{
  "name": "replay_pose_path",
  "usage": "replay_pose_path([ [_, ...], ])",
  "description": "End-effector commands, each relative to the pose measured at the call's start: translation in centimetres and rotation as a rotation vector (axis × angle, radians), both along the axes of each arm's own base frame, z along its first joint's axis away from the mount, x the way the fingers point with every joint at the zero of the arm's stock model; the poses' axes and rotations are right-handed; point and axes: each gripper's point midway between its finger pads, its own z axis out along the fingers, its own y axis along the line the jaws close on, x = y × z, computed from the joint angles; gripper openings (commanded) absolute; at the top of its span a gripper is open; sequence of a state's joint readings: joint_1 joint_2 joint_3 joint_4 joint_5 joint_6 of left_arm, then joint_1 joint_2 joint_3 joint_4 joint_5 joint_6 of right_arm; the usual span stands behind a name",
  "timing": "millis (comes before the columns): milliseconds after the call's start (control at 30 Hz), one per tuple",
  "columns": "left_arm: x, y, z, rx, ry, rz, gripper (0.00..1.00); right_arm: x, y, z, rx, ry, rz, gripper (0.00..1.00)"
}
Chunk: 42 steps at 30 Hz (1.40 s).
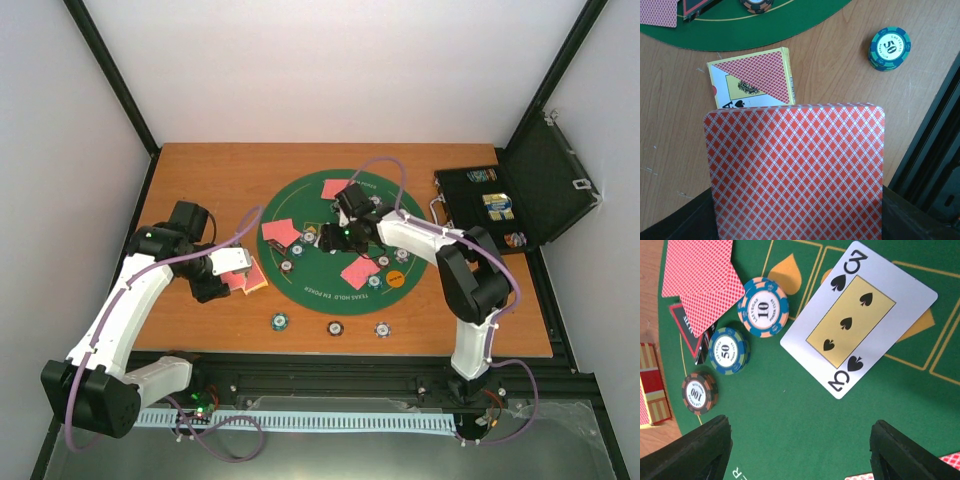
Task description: Distribute texas hold em gaming equipment
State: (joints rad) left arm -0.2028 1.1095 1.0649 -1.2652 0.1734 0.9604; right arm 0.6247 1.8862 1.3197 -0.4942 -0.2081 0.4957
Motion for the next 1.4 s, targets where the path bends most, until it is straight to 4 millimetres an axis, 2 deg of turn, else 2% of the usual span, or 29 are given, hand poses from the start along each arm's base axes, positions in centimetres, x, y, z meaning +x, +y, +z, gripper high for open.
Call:
replay_pose_path([
  [0, 0.2, -0.3, 1.1, -0.021, -0.029, -0.007, 0.01, 0.6, 0.0, -1.0, 0.080, 0.066, -0.026, 0.75],
  [533, 0.4, -0.2, 1.4, -0.017, -0.035, -0.003, 0.01, 3.9, -1.0, -3.1, 0.130, 0.124, -0.072, 0.72],
  [967, 0.2, -0.1, 1.3, -0.013, -0.043, -0.008, 0.01, 6.7, 0.2, -3.3, 0.169, 0.142, -0.086, 0.68],
  [1100, 0.1, 0.0, 1.3, -0.010, -0.038, -0.010, 0.01, 7.9, -0.1, -1.9, 0.178, 0.103, -0.099, 0.66],
  [1167, 0.1, -0.1, 1.3, -0.010, -0.040, -0.012, 0.01, 8.3, 0.0, -0.3, 0.178, 0.076, -0.085, 0.66],
  [1267, 0.2, -0.2, 1.4, -0.017, -0.044, -0.012, 0.02, 7.5, 0.2, 2.3, 0.203, 0.035, -0.068, 0.67],
  [1367, 0.4, -0.3, 1.5, -0.026, -0.047, -0.012, 0.02, 5.5, 1.1, 6.2, 0.290, -0.024, -0.044, 0.70],
])
